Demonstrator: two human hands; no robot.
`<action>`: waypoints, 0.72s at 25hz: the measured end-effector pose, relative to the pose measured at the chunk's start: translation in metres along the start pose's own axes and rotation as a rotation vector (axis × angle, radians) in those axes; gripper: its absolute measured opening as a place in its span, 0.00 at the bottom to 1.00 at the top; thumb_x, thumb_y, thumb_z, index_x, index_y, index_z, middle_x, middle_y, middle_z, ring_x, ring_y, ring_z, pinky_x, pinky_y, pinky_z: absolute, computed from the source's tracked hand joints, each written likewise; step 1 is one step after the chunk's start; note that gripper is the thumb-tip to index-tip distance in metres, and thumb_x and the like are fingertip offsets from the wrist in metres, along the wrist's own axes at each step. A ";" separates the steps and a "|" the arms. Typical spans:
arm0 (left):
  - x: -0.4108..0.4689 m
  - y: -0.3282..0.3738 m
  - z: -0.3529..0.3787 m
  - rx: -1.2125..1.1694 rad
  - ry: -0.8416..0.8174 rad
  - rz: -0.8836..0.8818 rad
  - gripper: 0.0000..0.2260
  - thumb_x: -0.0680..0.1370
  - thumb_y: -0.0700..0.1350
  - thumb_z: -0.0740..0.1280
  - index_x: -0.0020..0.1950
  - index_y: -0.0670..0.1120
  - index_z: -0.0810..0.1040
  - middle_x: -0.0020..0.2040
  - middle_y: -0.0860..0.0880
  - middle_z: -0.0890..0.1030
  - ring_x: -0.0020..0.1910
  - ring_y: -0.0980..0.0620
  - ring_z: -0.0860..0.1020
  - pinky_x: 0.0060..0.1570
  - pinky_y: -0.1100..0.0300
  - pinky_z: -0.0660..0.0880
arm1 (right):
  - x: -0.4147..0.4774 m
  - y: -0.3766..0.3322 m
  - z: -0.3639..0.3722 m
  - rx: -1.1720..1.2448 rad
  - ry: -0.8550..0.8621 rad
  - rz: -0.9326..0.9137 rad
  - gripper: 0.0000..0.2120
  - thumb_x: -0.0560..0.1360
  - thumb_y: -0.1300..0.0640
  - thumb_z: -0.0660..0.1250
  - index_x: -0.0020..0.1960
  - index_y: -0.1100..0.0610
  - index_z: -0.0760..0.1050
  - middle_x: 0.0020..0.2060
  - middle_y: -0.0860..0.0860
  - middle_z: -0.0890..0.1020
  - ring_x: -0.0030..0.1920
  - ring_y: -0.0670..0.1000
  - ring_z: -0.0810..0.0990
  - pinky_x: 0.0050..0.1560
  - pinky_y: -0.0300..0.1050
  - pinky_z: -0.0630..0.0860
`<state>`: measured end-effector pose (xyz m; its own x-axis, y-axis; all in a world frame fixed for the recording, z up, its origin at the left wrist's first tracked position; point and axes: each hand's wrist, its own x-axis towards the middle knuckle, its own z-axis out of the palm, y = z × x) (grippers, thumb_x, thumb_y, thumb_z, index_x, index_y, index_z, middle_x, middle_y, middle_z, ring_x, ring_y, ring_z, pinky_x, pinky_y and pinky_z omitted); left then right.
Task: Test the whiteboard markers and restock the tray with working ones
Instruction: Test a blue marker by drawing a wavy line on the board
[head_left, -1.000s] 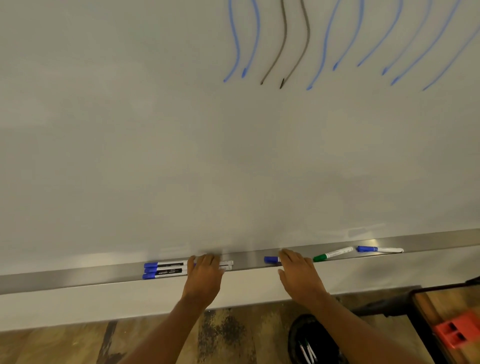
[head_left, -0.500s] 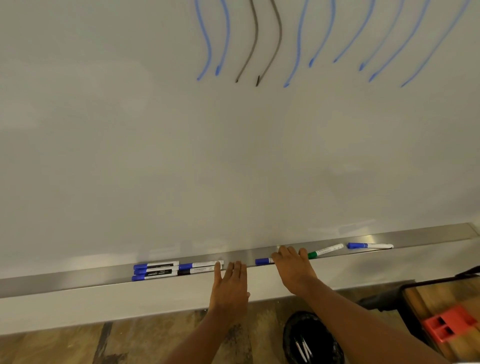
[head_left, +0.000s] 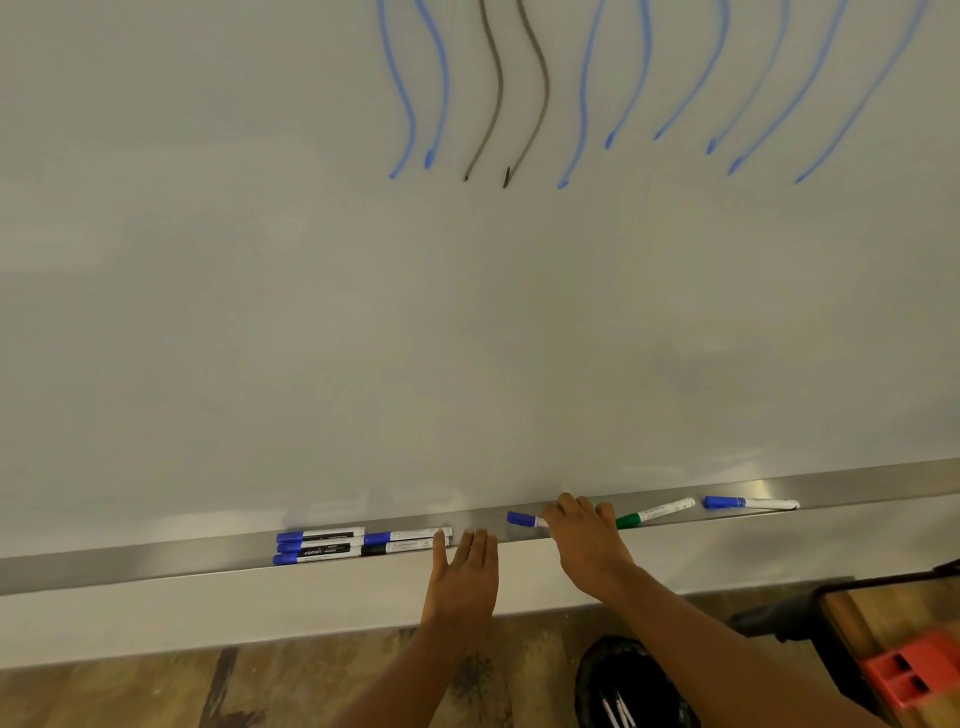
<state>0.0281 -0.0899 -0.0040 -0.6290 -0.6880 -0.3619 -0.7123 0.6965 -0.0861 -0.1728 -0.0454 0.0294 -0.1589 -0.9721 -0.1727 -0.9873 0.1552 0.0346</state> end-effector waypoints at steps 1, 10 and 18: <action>-0.001 0.001 -0.003 -0.006 0.002 0.006 0.37 0.87 0.55 0.60 0.86 0.42 0.42 0.87 0.41 0.43 0.86 0.41 0.42 0.77 0.31 0.33 | -0.002 -0.002 -0.001 0.061 0.028 0.005 0.23 0.76 0.61 0.69 0.68 0.49 0.68 0.63 0.50 0.74 0.62 0.52 0.74 0.64 0.51 0.69; -0.037 0.029 -0.080 -1.603 0.265 -0.270 0.10 0.86 0.55 0.63 0.64 0.60 0.81 0.65 0.57 0.84 0.68 0.52 0.81 0.67 0.54 0.77 | -0.056 -0.013 -0.044 1.177 0.078 0.170 0.07 0.83 0.52 0.60 0.52 0.40 0.72 0.42 0.45 0.81 0.42 0.54 0.82 0.44 0.42 0.83; -0.079 0.022 -0.149 -2.132 0.183 0.119 0.20 0.87 0.55 0.60 0.72 0.46 0.80 0.71 0.42 0.81 0.71 0.41 0.79 0.72 0.45 0.76 | -0.102 -0.029 -0.132 1.824 -0.225 0.151 0.18 0.72 0.35 0.66 0.44 0.48 0.82 0.32 0.56 0.78 0.27 0.50 0.73 0.31 0.39 0.71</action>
<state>0.0156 -0.0509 0.1613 -0.6077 -0.7678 -0.2032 0.2312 -0.4157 0.8796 -0.1275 0.0259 0.1759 -0.0823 -0.9181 -0.3878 0.2787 0.3524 -0.8934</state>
